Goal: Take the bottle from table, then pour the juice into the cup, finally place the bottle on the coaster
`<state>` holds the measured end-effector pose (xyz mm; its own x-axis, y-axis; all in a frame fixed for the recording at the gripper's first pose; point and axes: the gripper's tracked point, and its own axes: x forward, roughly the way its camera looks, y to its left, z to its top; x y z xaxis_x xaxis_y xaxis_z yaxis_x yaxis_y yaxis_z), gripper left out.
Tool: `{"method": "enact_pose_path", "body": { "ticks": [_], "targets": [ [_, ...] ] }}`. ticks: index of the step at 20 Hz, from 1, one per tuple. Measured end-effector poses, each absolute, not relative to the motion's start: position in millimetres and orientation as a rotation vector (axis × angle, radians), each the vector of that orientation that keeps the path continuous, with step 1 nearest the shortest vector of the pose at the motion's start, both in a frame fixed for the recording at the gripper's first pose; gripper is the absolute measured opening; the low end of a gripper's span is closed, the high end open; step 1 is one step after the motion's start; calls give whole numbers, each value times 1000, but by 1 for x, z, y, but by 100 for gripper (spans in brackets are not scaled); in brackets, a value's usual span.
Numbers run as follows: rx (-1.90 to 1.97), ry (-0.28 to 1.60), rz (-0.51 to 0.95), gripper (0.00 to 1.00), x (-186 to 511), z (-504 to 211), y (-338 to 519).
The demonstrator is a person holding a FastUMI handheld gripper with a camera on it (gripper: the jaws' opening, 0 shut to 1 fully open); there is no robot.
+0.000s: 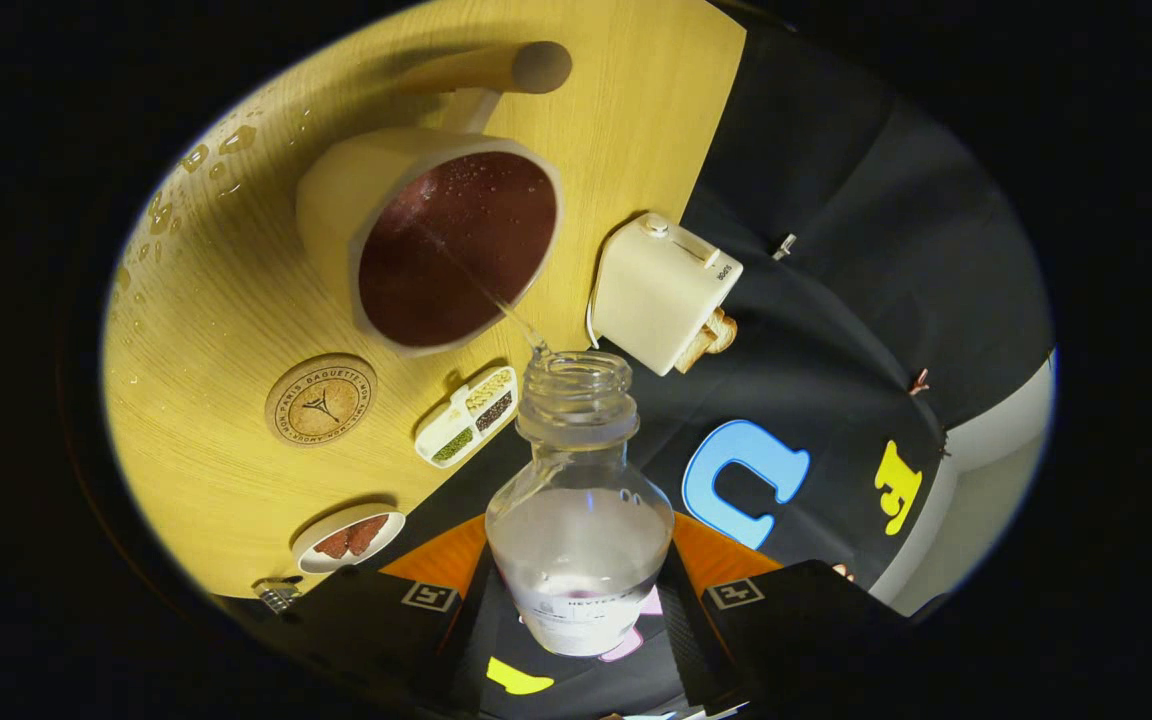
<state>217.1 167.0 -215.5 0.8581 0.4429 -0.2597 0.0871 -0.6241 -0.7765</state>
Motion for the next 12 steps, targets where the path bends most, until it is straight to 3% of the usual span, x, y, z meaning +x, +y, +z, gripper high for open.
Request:
{"method": "enact_pose_path", "body": {
  "ticks": [12],
  "targets": [
    [-2286, -371, 580, 75, 218, -226, 177]
  ]
}}
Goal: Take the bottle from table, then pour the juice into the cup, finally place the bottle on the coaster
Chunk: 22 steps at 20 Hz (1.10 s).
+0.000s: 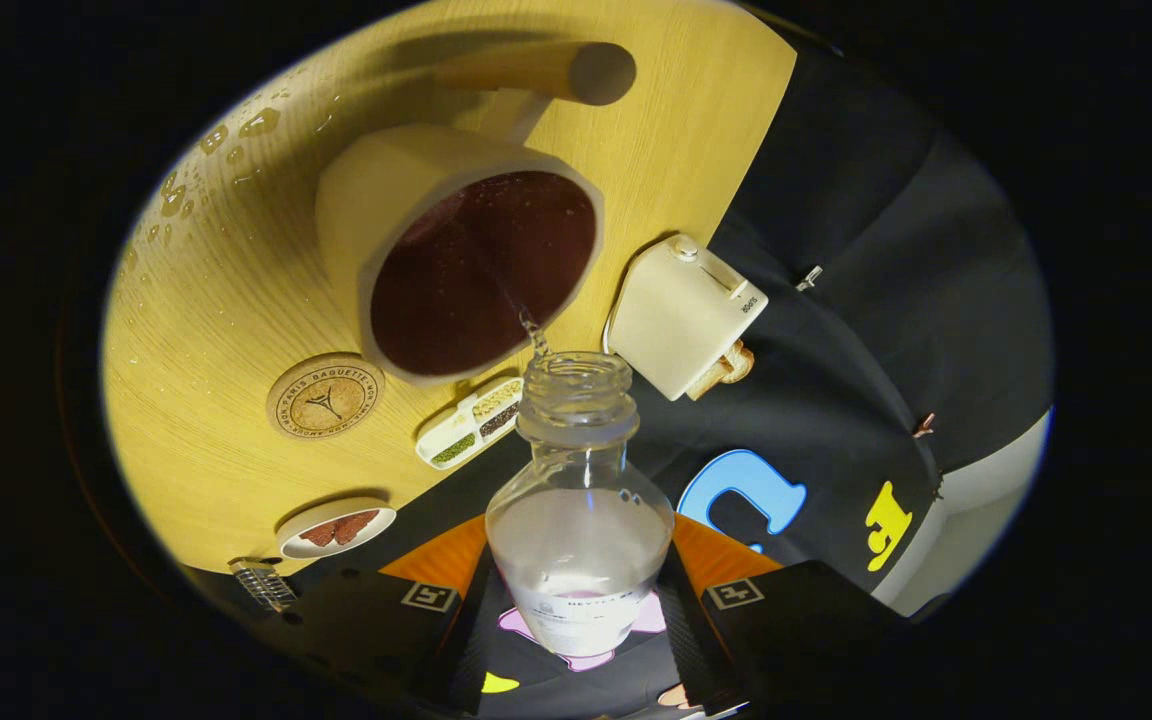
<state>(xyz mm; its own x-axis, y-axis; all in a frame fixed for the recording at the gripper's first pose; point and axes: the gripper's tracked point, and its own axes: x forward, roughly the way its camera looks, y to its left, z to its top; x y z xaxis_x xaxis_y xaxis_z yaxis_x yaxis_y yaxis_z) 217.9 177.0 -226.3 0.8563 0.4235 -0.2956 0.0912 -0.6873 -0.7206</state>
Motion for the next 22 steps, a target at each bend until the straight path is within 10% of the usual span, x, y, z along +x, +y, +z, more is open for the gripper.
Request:
{"method": "enact_pose_path", "body": {
  "ticks": [22],
  "targets": [
    [-2151, -301, 577, 75, 204, -232, 158]
  ]
}}
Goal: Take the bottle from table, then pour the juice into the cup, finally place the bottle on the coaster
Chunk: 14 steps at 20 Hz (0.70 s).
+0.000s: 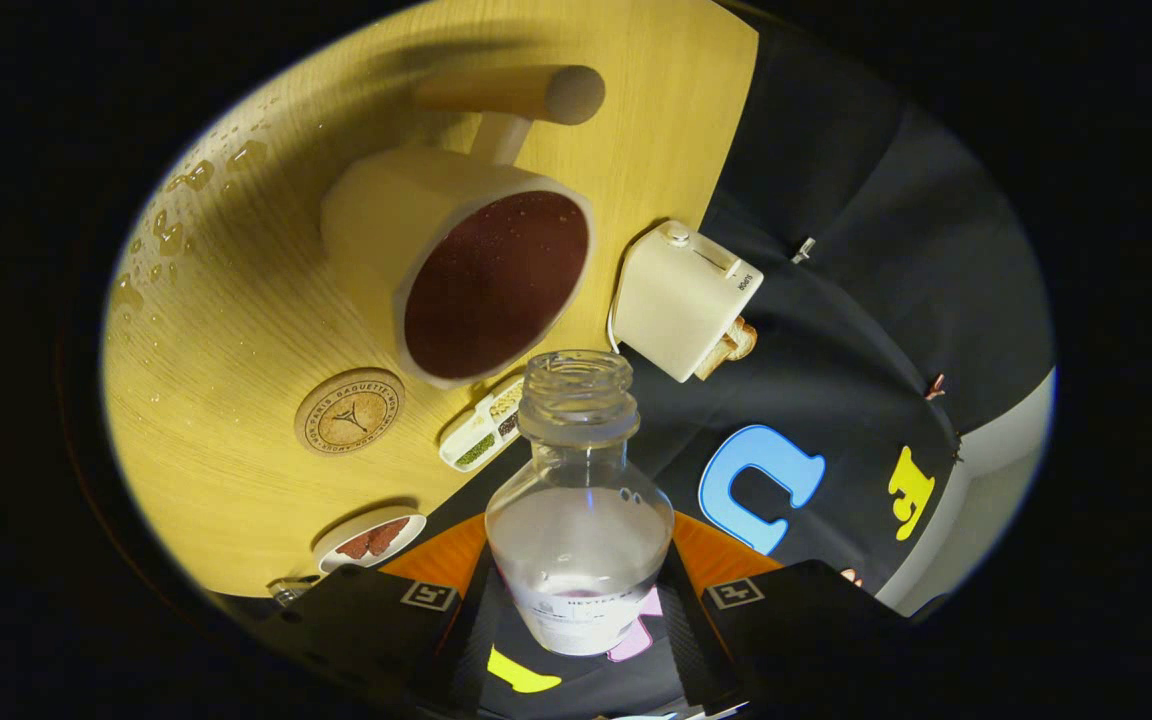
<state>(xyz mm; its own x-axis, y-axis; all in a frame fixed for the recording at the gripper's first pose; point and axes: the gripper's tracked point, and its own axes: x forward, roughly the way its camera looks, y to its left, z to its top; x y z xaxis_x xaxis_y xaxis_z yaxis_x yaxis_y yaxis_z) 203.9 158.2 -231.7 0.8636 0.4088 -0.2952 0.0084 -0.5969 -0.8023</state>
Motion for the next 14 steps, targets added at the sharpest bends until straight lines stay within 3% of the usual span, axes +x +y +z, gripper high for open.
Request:
{"method": "enact_pose_path", "body": {
  "ticks": [7, 14],
  "targets": [
    [-1955, -222, 568, 75, 201, -232, 144],
    [-1549, 43, 532, 75, 202, -227, 108]
  ]
}}
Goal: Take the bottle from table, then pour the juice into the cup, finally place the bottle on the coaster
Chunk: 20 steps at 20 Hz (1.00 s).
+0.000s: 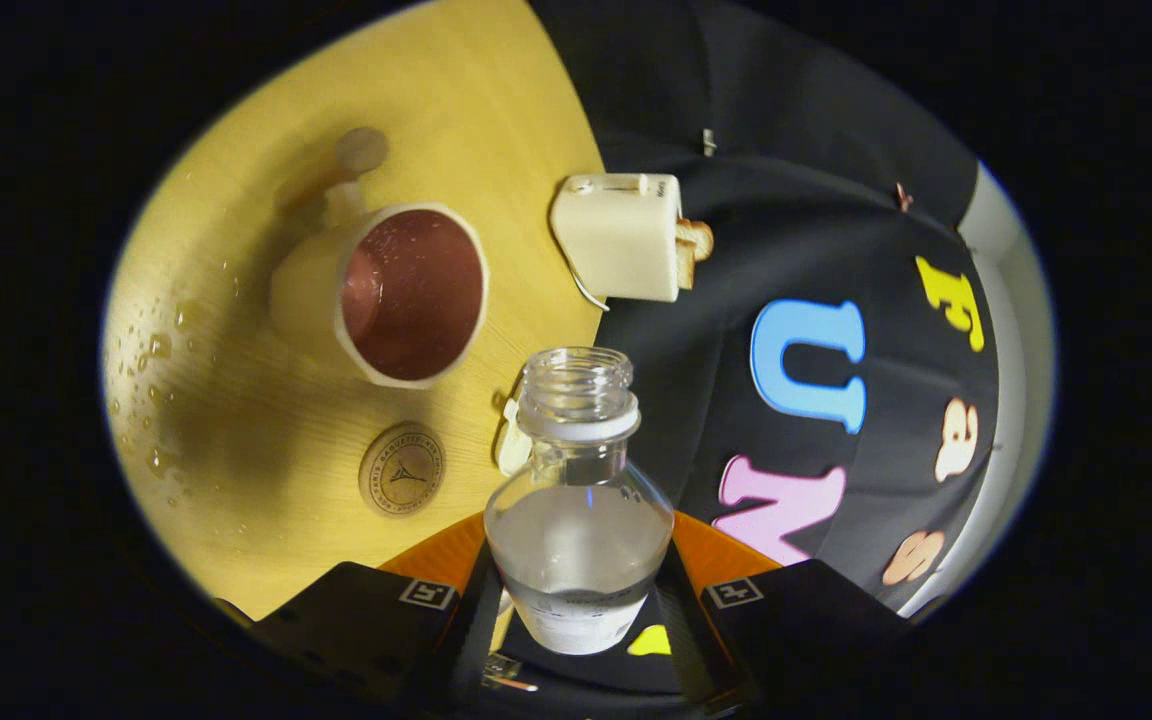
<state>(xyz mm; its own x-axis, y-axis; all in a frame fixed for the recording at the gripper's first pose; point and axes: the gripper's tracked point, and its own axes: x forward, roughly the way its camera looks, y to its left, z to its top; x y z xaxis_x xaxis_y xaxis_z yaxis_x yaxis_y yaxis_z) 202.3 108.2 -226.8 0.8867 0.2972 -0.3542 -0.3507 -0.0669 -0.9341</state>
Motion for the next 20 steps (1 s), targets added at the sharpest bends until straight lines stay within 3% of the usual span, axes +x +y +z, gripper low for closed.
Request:
{"method": "enact_pose_path", "body": {
  "ticks": [10, 16, 20],
  "targets": [
    [-932, 247, 421, 76, 211, -156, 58],
    [-577, 254, 397, 76, 226, -132, 51],
    [-382, 261, 441, 76, 235, -156, 63]
  ]
}}
